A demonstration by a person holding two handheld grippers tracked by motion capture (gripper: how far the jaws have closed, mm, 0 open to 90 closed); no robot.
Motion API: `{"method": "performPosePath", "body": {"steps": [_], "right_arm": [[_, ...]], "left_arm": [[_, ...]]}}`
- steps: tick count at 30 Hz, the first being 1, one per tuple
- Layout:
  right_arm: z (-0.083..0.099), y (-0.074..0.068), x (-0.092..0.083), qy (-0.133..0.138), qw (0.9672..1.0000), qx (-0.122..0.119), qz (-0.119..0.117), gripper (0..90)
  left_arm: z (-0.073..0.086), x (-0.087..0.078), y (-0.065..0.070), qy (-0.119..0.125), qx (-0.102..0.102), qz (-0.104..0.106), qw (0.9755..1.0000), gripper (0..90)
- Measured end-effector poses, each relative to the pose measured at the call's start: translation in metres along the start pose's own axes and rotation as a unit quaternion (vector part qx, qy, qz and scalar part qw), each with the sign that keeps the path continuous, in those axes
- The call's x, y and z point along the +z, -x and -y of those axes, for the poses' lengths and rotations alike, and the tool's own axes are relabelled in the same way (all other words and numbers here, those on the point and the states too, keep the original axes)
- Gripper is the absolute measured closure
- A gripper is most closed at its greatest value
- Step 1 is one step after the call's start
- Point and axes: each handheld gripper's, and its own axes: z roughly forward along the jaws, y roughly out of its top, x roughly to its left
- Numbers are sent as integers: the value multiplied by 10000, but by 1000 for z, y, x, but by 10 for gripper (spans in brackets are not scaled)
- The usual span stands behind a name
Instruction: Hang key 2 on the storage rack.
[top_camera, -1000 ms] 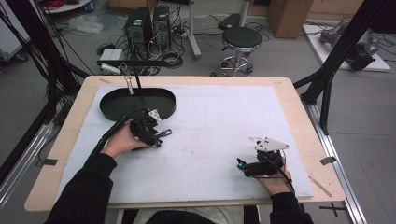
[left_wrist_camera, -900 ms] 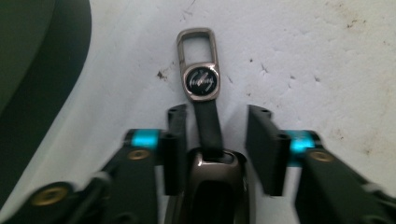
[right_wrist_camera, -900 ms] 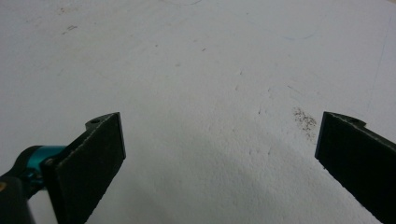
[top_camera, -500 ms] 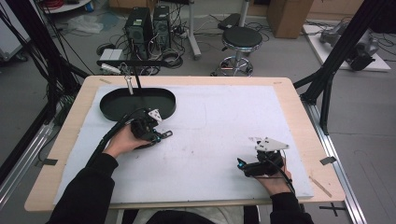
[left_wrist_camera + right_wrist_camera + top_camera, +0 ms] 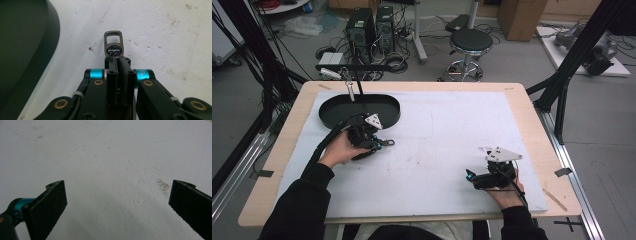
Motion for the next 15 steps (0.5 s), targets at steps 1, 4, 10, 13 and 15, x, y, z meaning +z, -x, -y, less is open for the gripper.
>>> {"method": "performPosePath", "body": {"steps": [1, 4, 10, 13, 15], "right_arm": [[0, 0, 0, 5, 10000, 4, -4, 8], [0, 1, 0, 12, 10000, 7, -11, 8], [0, 1, 0, 7, 10000, 12, -24, 8], [0, 1, 0, 12, 10000, 13, -23, 8], [0, 1, 0, 16, 10000, 11, -28, 8]], "left_arm": [[0, -3, -1, 33, -7, -3, 10000, 851], [2, -13, -4, 164, -99, -21, 9998, 850], [6, -33, -11, 340, -212, -145, 9991, 849], [5, -44, -14, 493, -253, -135, 9984, 849], [2, -51, -16, 502, -238, -179, 9983, 849]]}}
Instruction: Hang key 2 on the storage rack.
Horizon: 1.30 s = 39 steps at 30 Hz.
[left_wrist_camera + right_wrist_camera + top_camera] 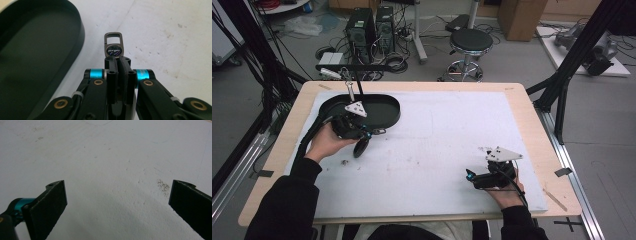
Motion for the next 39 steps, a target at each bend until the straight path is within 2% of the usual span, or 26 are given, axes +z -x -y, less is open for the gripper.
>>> {"method": "performPosePath", "body": {"steps": [8, 12, 17, 21, 26, 31, 34, 39], "right_arm": [[0, 0, 0, 6, 10000, 1, -46, 8], [0, 1, 0, 22, 10000, -11, -50, 8], [0, 2, -2, 40, 10000, -23, -66, 8], [1, 5, -3, 59, 10000, 12, -45, 8], [1, 7, -4, 74, 10000, 24, -17, 8], [1, 6, -4, 61, 10000, 50, -22, 8], [1, 6, -4, 61, 10000, 66, -27, 8], [1, 7, -5, 81, 10000, 53, -21, 8]], "left_arm": [[-12, -17, -6, 111, 31, -81, 9999, 849], [-18, -24, -10, 96, 67, -196, 9997, 849], [-20, -36, -19, 328, -55, -287, 9990, 849], [-23, -46, -25, 415, -91, -387, 9983, 849], [-24, -59, -35, 548, -163, -572, 9967, 849], [-23, -71, -45, 740, -326, -731, 9940, 849], [-24, -76, -50, 831, -370, -868, 9921, 849], [-21, -81, -61, 971, -575, -1007, 9885, 849]]}}
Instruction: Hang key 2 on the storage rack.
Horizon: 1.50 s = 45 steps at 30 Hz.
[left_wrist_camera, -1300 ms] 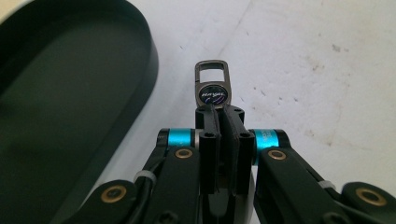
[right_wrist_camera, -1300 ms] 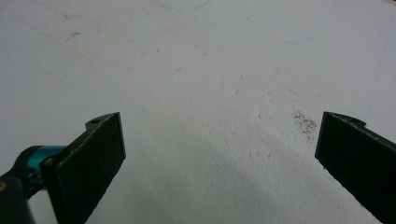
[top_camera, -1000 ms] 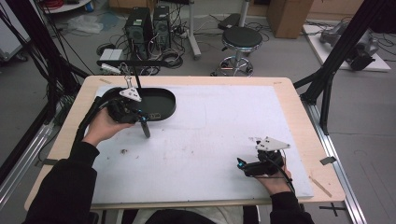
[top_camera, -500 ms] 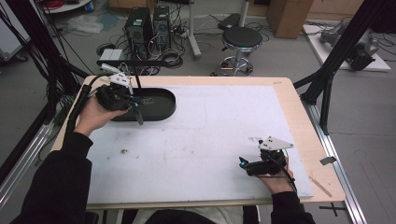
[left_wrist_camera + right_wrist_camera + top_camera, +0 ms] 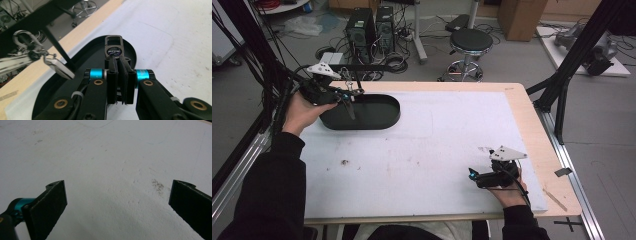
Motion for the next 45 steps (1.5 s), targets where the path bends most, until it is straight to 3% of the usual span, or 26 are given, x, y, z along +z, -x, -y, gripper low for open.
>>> {"method": "performPosePath", "body": {"steps": [6, 12, 18, 25, 32, 39, 45], "right_arm": [[1, 1, -1, -1, 10000, 30, -17, 8], [1, 2, -1, -11, 10000, 32, -12, 8], [0, 2, 0, 0, 10000, 42, -19, 8], [1, 3, -1, 4, 10000, 60, -1, 8], [2, 4, -2, 43, 9999, 97, -21, 8], [3, 8, 0, 48, 10000, 65, -38, 8], [4, 9, 0, 40, 10000, 64, -34, 8]], "left_arm": [[1, 0, -7, 95, -83, -100, 9999, 849], [-4, 2, -8, 210, 21, -108, 9997, 849], [-18, 4, -11, 289, 116, -300, 9991, 849], [-25, 11, -17, 199, 158, -462, 9986, 849], [-27, 17, -19, 441, -43, -769, 9961, 849], [-23, 32, -9, 29, 155, -1038, 9945, 848], [-15, 51, -3, -205, 200, -1197, 9924, 846]]}}
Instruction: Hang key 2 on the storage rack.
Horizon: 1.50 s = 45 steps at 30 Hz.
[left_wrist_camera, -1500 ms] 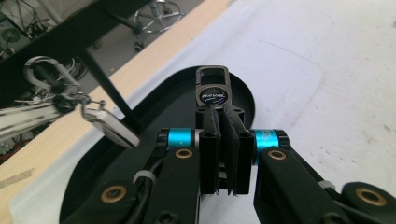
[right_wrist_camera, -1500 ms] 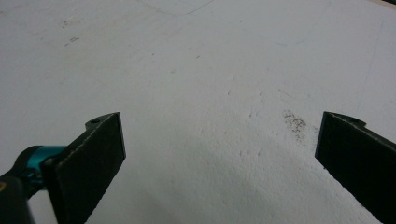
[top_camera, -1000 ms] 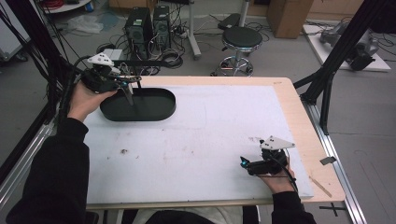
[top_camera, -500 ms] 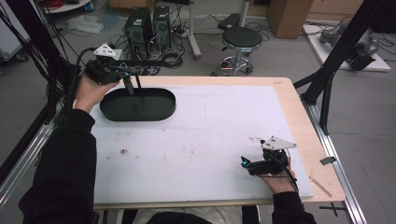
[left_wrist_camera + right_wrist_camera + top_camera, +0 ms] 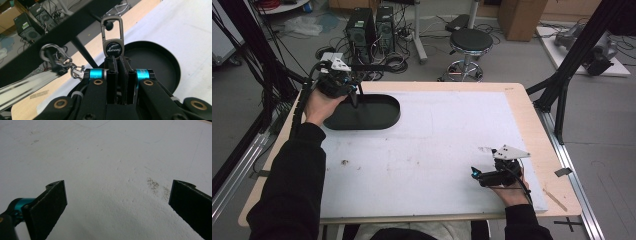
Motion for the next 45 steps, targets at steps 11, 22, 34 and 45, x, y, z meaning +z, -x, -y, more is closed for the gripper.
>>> {"method": "performPosePath", "body": {"steps": [11, 22, 34, 45], "right_arm": [[0, 0, 0, 8, 10000, -23, 51, 8], [-1, -2, -1, 42, 9999, -60, 116, 8], [-5, -4, 0, 52, 9999, -110, 94, 8], [-7, -5, 3, -14, 9999, -114, 28, 8]], "left_arm": [[-1, 20, 2, 290, -11, -456, 9985, 840], [2, 30, 7, 498, -297, -317, 9978, 820], [6, 18, 12, 461, -684, 261, 9963, 414], [15, 23, 24, 281, -789, 889, 9925, 166]]}}
